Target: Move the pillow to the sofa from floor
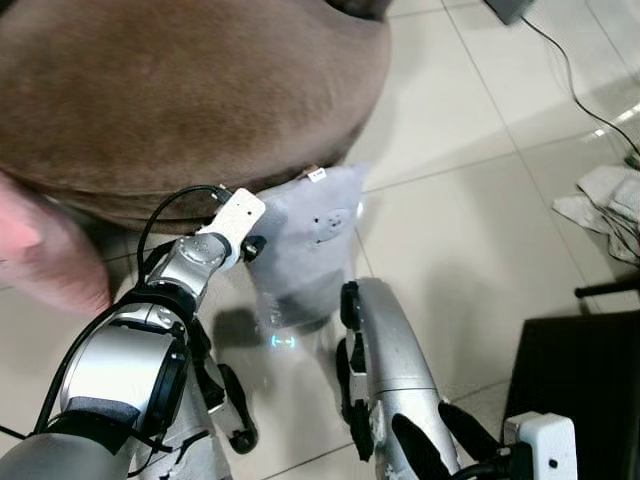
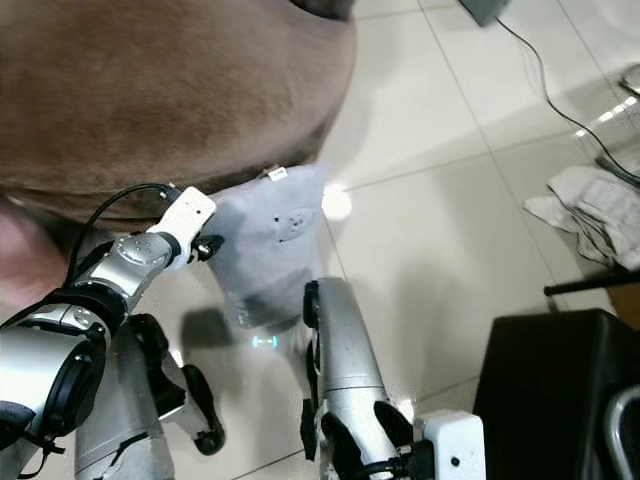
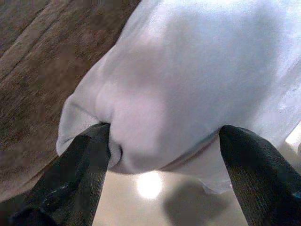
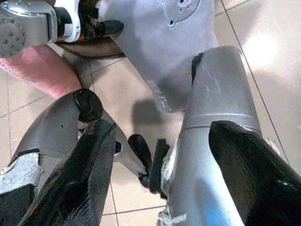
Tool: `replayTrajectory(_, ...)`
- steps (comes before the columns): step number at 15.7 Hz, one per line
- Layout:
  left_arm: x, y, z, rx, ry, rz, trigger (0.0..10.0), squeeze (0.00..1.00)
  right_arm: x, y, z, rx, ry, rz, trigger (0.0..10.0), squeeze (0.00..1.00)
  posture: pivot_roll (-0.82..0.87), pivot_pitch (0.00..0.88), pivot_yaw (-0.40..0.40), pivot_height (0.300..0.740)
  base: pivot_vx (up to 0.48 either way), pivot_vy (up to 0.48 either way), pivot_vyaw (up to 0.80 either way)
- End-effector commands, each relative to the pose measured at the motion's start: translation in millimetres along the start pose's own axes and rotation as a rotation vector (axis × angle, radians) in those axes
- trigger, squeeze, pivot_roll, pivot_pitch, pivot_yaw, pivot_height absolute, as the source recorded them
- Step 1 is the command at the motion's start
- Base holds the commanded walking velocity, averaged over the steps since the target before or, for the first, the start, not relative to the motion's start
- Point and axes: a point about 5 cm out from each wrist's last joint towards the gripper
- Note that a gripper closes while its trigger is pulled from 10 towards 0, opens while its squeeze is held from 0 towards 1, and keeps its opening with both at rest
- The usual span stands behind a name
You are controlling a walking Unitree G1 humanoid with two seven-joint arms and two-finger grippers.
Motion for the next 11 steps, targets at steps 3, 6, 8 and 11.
replayTrajectory(3, -14, 8.3, 0.8, -0.029, -0.062, 0.145, 10.0, 0.0, -3, -2.7, -7.1, -0.005, -0.045, 0.01, 10.0, 0.18, -0.46, 0.512, -0.113, 0.548, 0.0, 0.0, 0.0)
replayTrajectory(6, -21, 7.5, -0.3, -0.032, -0.093, 0.249, 10.0, 0.0, -4, -2.5, -5.3, 0.002, -0.047, 0.012, 10.0, 0.18, -0.45, 0.508, -0.115, 0.548, 0.0, 0.0, 0.0)
replayTrajectory(8, -22, 6.8, -0.6, -0.032, -0.094, 0.244, 8.4, 0.0, -4, -2.7, -5.8, 0.002, -0.049, 0.013, 10.0, 0.18, -0.46, 0.508, -0.117, 0.548, 0.0, 0.0, 0.0)
replayTrajectory(11, -23, 0.8, -2.4, -0.021, -0.091, 0.245, 0.0, 0.0, -7, -4.6, -8.1, 0.002, -0.063, 0.02, 10.0, 0.18, -0.45, 0.507, -0.115, 0.548, 0.0, 0.0, 0.0)
Point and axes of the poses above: a point about 5 cm out from each wrist's last joint towards the gripper, its own z axis pointing out of the wrist towards the gripper, its own x axis along the axis of the wrist's last joint, y = z × x, and after that the axes turned 15 degrees about -z, right-handed
